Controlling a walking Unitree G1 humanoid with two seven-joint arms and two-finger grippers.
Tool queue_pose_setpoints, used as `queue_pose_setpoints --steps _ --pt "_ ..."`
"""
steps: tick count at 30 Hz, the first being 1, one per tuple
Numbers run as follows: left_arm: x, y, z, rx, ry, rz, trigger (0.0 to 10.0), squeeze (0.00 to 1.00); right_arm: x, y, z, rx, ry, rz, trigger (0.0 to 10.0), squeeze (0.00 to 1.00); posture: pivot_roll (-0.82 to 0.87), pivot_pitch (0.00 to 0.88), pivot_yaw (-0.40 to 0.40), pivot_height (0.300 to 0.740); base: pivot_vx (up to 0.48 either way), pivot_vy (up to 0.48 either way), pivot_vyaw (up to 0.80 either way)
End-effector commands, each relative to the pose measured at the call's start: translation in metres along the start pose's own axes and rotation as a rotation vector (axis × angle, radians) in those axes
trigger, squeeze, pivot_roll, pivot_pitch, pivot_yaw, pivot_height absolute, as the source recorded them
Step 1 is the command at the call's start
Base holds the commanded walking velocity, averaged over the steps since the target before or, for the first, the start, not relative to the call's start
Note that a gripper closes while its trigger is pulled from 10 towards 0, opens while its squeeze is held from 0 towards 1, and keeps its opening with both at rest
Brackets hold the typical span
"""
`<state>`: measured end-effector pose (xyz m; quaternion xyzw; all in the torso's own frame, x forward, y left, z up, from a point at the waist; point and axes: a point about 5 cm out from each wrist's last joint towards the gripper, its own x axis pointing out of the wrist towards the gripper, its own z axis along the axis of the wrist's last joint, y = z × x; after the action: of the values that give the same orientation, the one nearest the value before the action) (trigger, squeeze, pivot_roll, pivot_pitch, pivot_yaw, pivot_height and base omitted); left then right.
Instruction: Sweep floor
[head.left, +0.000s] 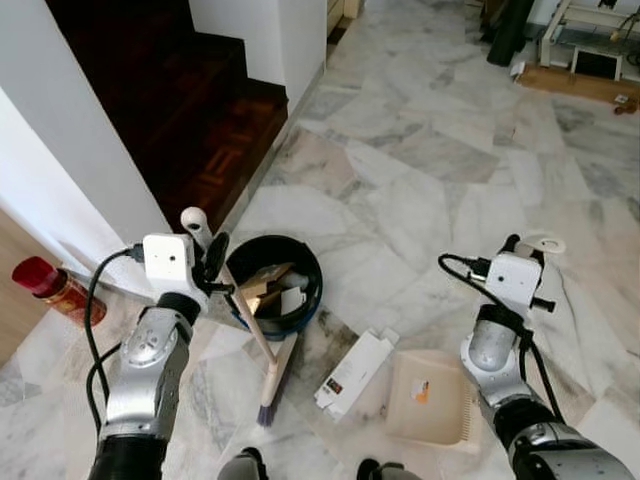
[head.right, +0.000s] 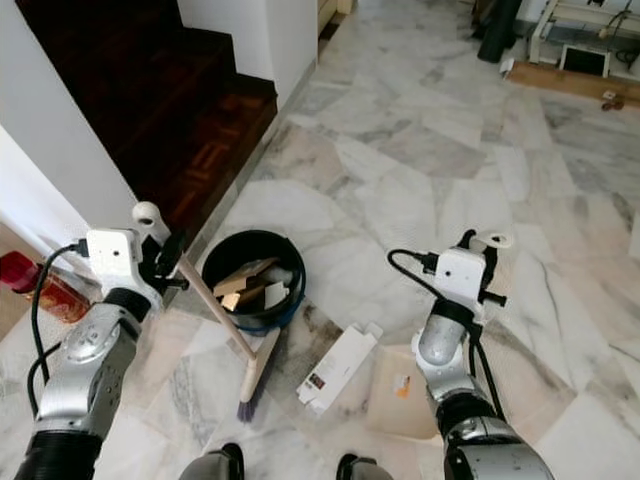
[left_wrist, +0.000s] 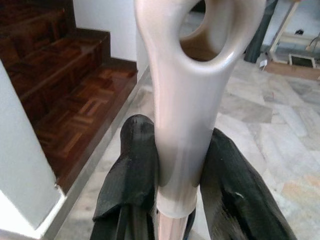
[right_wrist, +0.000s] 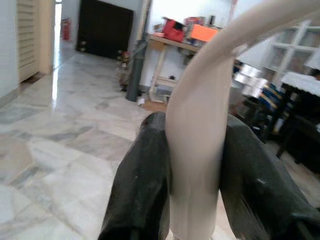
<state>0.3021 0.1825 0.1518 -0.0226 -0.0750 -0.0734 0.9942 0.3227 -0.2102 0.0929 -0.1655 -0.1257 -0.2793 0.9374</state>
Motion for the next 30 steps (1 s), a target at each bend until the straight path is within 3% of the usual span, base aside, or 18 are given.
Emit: queue_pose_setpoints --steps 1,14,17,25,27,28,30 --pt "-0.005 0.0 0.01 0.001 -0.017 -0.014 10.0 0.0 -0.013 -0.002 -0.013 -0.035 0.037 0.009 10.0 0.0 0.28 0.317 0.049 0.74 0.0 0.0 0.0" --pt "-0.01 -0.001 0.014 -0.061 0.03 -0.013 10.0 0.0 -0.037 -0.003 -0.029 -0.057 0.101 0.0 10.0 0.0 0.29 0.388 0.085 0.74 0.0 0.0 0.0" --pt "0.0 -0.005 0.013 -0.133 0.051 -0.016 10.0 0.0 -0.04 0.0 -0.028 -0.051 0.098 0.01 10.0 0.0 0.28 0.391 0.084 0.74 0.0 0.0 0.0" --pt "0.015 -0.018 0.007 -0.209 0.113 -0.091 10.0 0.0 -0.04 0.002 -0.026 -0.053 0.077 0.014 10.0 0.0 0.26 0.381 0.081 0.74 0.0 0.0 0.0" --pt "0.017 -0.023 0.006 -0.255 0.141 -0.125 10.0 0.0 -0.04 0.001 -0.026 -0.05 0.077 0.013 10.0 0.0 0.26 0.379 0.081 0.74 0.0 0.0 0.0" --pt "0.018 -0.03 0.003 -0.327 0.191 -0.181 10.0 0.0 -0.04 0.0 -0.027 -0.05 0.08 0.015 10.0 0.0 0.25 0.373 0.078 0.74 0.0 0.0 0.0" --pt "0.017 -0.033 0.001 -0.363 0.218 -0.214 10.0 0.0 -0.04 0.0 -0.027 -0.052 0.083 0.016 10.0 0.0 0.25 0.372 0.077 0.74 0.0 0.0 0.0"
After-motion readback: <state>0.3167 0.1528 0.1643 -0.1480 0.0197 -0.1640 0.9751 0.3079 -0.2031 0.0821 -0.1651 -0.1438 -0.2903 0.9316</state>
